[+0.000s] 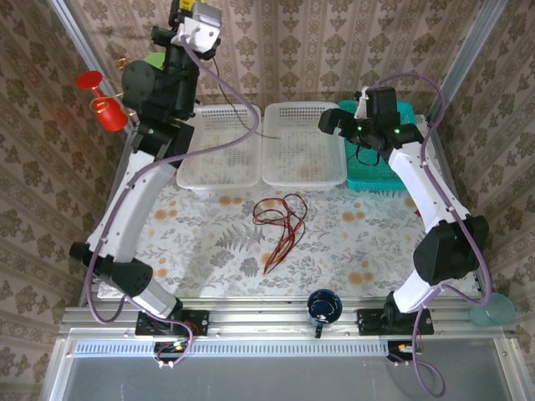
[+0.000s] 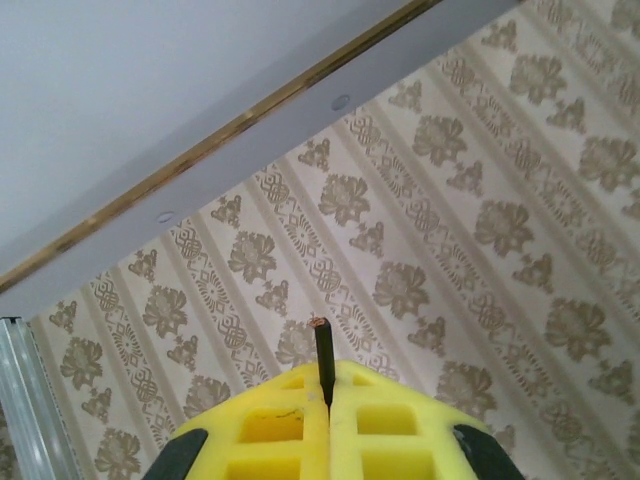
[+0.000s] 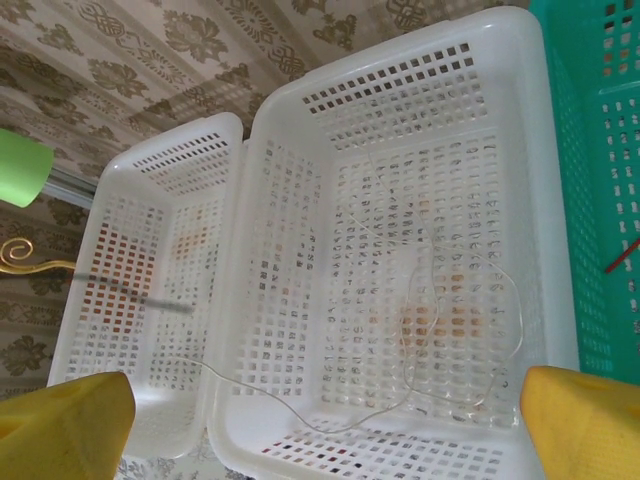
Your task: Untangle the cables
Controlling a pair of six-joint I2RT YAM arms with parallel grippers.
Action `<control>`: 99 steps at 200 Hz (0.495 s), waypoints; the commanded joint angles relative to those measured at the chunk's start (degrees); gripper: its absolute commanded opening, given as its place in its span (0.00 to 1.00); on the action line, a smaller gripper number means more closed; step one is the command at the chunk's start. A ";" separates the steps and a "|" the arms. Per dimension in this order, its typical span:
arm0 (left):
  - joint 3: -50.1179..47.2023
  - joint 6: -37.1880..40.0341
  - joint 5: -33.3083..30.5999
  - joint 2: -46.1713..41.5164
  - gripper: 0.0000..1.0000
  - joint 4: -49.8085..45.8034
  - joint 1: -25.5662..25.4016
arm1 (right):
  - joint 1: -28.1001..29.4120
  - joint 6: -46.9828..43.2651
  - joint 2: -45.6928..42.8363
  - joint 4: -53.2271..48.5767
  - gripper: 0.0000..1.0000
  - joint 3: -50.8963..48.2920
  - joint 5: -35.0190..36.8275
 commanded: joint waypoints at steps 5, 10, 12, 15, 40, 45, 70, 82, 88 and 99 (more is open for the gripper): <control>0.73 4.63 1.64 2.83 0.00 5.62 1.10 | -1.67 -0.46 -3.44 0.83 1.00 -1.08 -2.09; 0.41 4.07 1.76 3.12 0.00 6.34 1.19 | -2.05 -0.52 -3.60 0.74 1.00 -1.16 -2.32; 0.32 3.82 1.87 3.28 0.00 6.55 1.25 | -2.22 -0.56 -3.70 0.69 1.00 -1.26 -2.39; 0.15 3.28 2.09 3.33 0.00 6.78 1.40 | -2.44 -0.64 -3.83 0.69 1.00 -1.37 -2.45; -1.39 0.69 2.03 4.30 0.00 6.59 2.44 | -3.88 -0.92 -4.52 0.69 1.00 -1.95 -2.99; -2.44 1.36 1.72 4.21 0.00 6.55 2.61 | -4.06 -0.92 -4.69 0.65 1.00 -2.09 -3.11; -12.31 1.96 -0.08 3.21 0.00 8.42 3.74 | -4.29 -0.67 -5.14 1.32 1.00 -3.33 -3.51; -17.67 0.70 -1.50 2.66 0.00 7.87 4.19 | -4.29 -0.44 -5.06 1.35 1.00 -3.78 -3.97; -20.15 -0.37 -2.02 2.40 0.00 6.52 4.41 | -4.29 -0.31 -4.87 1.35 1.00 -3.87 -4.26; -24.53 -4.67 -2.20 2.11 0.00 2.69 4.49 | -4.29 0.04 -4.58 1.30 1.00 -3.95 -5.05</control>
